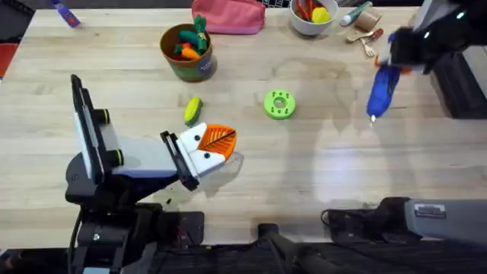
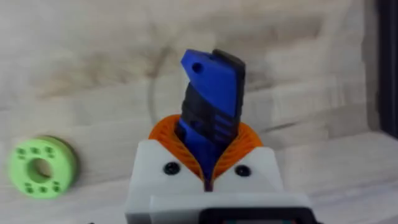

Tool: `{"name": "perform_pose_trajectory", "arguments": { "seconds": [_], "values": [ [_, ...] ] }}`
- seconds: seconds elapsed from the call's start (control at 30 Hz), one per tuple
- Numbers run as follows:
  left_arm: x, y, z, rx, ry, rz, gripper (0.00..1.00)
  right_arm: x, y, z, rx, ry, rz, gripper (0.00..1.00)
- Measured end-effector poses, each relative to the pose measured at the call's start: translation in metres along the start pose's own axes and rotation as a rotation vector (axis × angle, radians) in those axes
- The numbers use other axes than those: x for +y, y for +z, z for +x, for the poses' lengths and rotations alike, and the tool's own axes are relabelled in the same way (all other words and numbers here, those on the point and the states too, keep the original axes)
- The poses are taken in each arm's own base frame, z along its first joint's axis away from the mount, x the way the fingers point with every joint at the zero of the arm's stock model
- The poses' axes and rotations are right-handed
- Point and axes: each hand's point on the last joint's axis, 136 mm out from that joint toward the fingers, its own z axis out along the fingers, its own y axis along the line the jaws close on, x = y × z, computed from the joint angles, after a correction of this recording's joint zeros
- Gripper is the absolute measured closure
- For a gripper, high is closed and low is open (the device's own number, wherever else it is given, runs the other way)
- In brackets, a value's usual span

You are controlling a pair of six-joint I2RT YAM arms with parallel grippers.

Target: Pick up the gripper from the table and insert it into the empty holder that is missing its gripper. Then pick up a screw, insert it into the mounting hole, and use the screwdriver to tighten it. Finally, clean up the table by picking up the vegetable and placing it into the bucket.

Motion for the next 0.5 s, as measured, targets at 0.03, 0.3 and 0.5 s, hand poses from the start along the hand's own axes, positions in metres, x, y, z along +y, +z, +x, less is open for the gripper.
{"name": "perform_pose_trajectory", "arguments": {
  "seconds": [0.03, 0.3, 0.5],
  "values": [
    [0.000, 0.000, 0.000, 0.000, 0.000, 0.000, 0.986, 0.005, -0.011, -0.009, -0.047, 0.003, -0.009, 0.977],
    [0.000, 0.000, 0.000, 0.000, 0.000, 0.000, 0.986, 0.061, -0.101, -0.072, -0.452, -0.029, -0.192, 0.977],
    [0.000, 0.000, 0.000, 0.000, 0.000, 0.000, 0.986, 0.136, -0.201, -0.087, -0.730, -0.113, -0.539, 0.977]
  ]
}}
